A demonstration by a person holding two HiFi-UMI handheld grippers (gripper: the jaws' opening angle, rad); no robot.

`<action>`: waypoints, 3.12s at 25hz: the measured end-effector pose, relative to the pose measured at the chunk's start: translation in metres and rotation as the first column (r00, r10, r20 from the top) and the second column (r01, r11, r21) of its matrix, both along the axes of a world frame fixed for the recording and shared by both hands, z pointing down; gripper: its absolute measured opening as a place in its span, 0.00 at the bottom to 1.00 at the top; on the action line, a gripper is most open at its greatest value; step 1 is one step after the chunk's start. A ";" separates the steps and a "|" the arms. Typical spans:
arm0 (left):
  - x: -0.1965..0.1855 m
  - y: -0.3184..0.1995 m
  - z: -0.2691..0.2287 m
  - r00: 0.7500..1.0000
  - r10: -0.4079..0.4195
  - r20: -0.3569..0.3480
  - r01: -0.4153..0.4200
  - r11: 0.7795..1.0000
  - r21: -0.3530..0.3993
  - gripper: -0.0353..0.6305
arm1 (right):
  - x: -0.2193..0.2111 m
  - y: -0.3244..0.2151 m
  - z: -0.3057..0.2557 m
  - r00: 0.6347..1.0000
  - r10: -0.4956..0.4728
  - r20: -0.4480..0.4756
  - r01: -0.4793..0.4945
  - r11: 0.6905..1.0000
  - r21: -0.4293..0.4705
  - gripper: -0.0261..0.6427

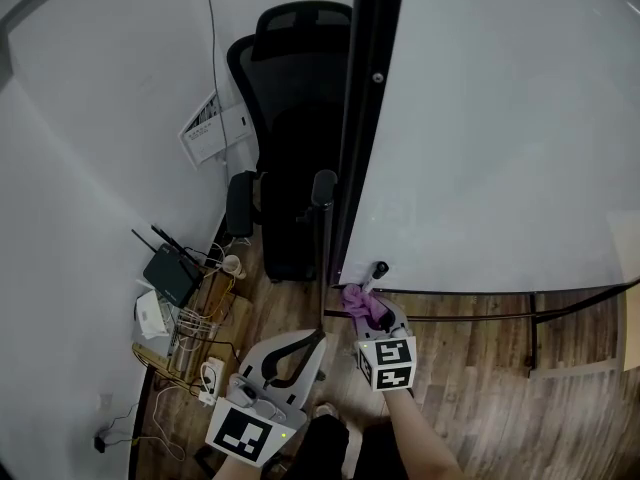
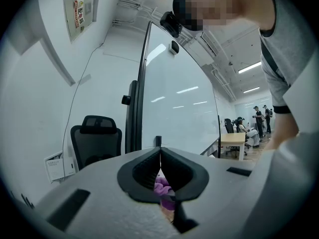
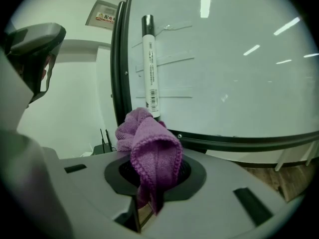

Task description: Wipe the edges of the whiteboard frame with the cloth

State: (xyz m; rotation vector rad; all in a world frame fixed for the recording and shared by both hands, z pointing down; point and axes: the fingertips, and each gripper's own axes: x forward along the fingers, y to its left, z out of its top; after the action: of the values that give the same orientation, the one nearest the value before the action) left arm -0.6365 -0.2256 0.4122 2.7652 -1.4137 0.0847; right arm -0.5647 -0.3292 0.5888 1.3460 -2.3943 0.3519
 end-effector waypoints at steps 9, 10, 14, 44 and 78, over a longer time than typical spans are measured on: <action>0.021 -0.001 0.000 0.999 0.028 -0.017 -0.028 1.000 -0.005 0.08 | 0.051 -0.003 0.000 0.995 0.098 0.001 -0.098 0.995 0.001 0.15; 0.025 -0.001 0.000 0.999 0.033 -0.018 -0.033 0.999 -0.005 0.08 | 0.058 -0.004 -0.001 0.994 0.109 0.001 -0.109 0.994 0.000 0.15; 0.042 -0.001 -0.001 0.998 0.055 -0.013 -0.055 0.998 -0.008 0.08 | 0.083 -0.005 -0.003 0.989 0.145 -0.005 -0.145 0.989 -0.001 0.15; 0.209 0.014 -0.014 0.995 0.101 0.024 -0.101 0.995 0.015 0.08 | 0.267 -0.011 -0.002 0.976 0.216 -0.038 -0.217 0.976 -0.015 0.15; 0.340 0.022 -0.027 0.997 0.057 0.044 -0.060 0.996 0.072 0.08 | 0.408 -0.020 0.005 0.975 0.217 -0.053 -0.218 0.976 -0.010 0.15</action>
State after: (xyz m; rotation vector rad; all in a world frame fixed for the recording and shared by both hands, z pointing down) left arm -0.2961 -0.2031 0.3850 2.8812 -1.3716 0.0950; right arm -0.1570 -0.3495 0.5936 1.5946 -2.2029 0.3890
